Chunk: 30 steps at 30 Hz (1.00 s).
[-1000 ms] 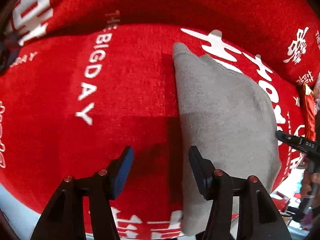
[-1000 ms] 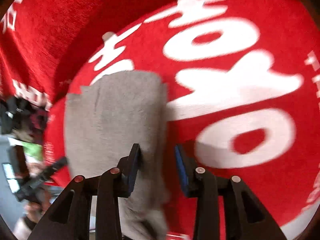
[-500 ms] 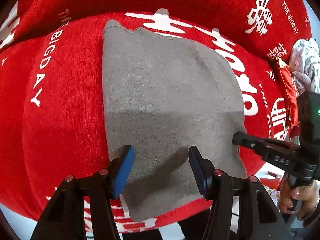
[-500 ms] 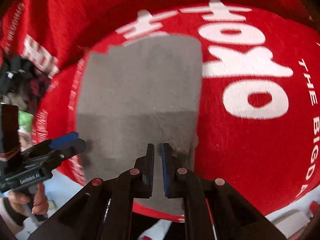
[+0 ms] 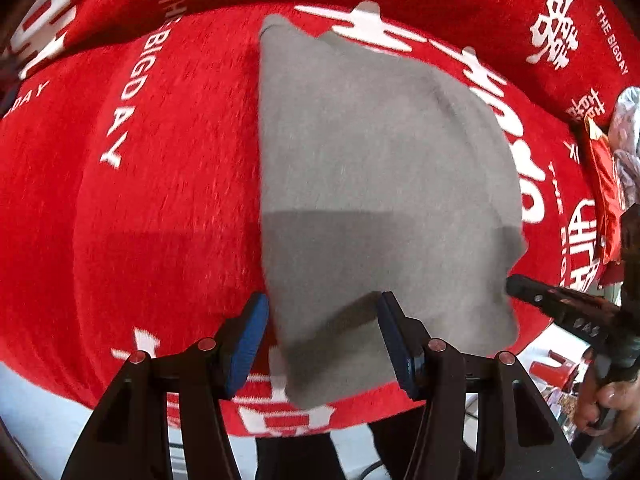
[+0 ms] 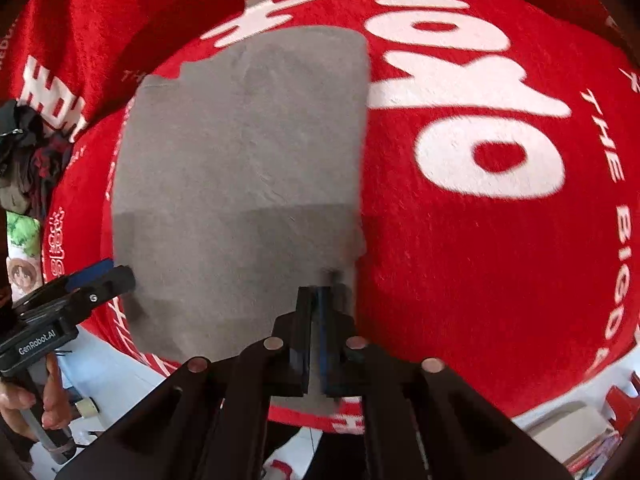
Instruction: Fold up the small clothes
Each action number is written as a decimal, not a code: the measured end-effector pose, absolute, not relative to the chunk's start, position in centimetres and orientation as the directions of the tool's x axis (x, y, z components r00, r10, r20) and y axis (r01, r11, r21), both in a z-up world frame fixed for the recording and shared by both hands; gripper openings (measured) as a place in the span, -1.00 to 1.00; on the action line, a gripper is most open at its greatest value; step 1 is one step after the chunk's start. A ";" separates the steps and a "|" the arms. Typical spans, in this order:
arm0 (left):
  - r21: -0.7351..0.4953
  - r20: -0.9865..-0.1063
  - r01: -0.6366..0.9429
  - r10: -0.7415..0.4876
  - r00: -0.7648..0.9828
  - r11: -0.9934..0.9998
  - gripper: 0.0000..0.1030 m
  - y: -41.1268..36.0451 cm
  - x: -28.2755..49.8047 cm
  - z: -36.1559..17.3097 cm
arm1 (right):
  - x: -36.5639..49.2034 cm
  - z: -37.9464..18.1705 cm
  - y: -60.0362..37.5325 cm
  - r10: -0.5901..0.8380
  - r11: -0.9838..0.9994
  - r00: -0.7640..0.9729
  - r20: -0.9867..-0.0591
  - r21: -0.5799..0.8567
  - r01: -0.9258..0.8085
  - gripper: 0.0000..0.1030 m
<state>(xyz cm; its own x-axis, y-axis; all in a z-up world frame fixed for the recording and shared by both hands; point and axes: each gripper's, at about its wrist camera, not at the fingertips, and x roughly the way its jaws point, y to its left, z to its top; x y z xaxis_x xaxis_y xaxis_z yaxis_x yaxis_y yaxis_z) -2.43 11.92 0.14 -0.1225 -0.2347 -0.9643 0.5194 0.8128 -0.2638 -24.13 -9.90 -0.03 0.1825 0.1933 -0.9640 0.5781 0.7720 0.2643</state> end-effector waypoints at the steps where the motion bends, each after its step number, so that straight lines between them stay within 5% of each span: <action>1: -0.255 -0.967 0.527 -0.221 -0.128 0.811 0.14 12.3 -2.9 -0.1 | -24.6 0.1 -10.0 0.201 0.766 0.183 -0.962 0.271 0.583 -0.76; 12: -0.222 -0.974 0.540 -0.155 -0.167 0.812 0.14 14.6 -5.0 -2.8 | -27.7 -0.2 -8.9 0.317 0.713 0.230 -0.920 0.391 0.583 -0.64; 14: -0.219 -0.974 0.552 -0.152 -0.165 0.805 0.14 14.6 -5.0 -2.8 | -28.3 0.5 -9.0 0.327 0.690 0.272 -0.905 0.425 0.586 -0.48; 15: -0.218 -0.975 0.555 -0.151 -0.165 0.803 0.14 14.6 -5.0 -2.8 | -28.4 0.6 -8.9 0.325 0.686 0.277 -0.904 0.427 0.589 -0.19; 17: -0.214 -0.975 0.557 -0.146 -0.165 0.802 0.14 14.6 -5.0 -2.9 | -28.3 0.1 -8.7 0.323 0.695 0.255 -0.911 0.412 0.589 -0.12; 19: -0.209 -0.977 0.557 -0.142 -0.162 0.804 0.14 14.3 -5.1 -2.8 | -27.5 -1.1 -8.5 0.338 0.710 0.209 -0.918 0.394 0.584 -0.29; 20: -0.207 -0.977 0.560 -0.141 -0.159 0.802 0.14 14.3 -5.2 -2.7 | -27.1 -1.5 -8.4 0.332 0.722 0.186 -0.925 0.376 0.582 -0.76; 21: -0.203 -0.978 0.562 -0.140 -0.154 0.802 0.14 14.2 -5.3 -2.7 | -26.9 -1.5 -8.4 0.322 0.724 0.186 -0.928 0.368 0.583 -0.88; 25: -0.194 -0.980 0.564 -0.136 -0.145 0.803 0.37 14.7 -5.4 -3.2 | -26.8 -2.4 -8.8 0.279 0.727 0.169 -0.945 0.323 0.606 -0.89; 30: -0.227 -0.971 0.511 -0.154 -0.182 0.829 0.38 15.8 -4.8 -3.5 | -27.0 -3.0 -8.9 0.268 0.732 0.164 -0.949 0.312 0.606 -0.88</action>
<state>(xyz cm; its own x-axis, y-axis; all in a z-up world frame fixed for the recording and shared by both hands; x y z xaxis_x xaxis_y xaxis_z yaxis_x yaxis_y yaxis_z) -4.84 15.76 -3.54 -0.1817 -0.1542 -0.9712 0.5110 0.8290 -0.2272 -26.98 -8.92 -2.99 0.1639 0.2684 -0.9493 0.6063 0.7316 0.3116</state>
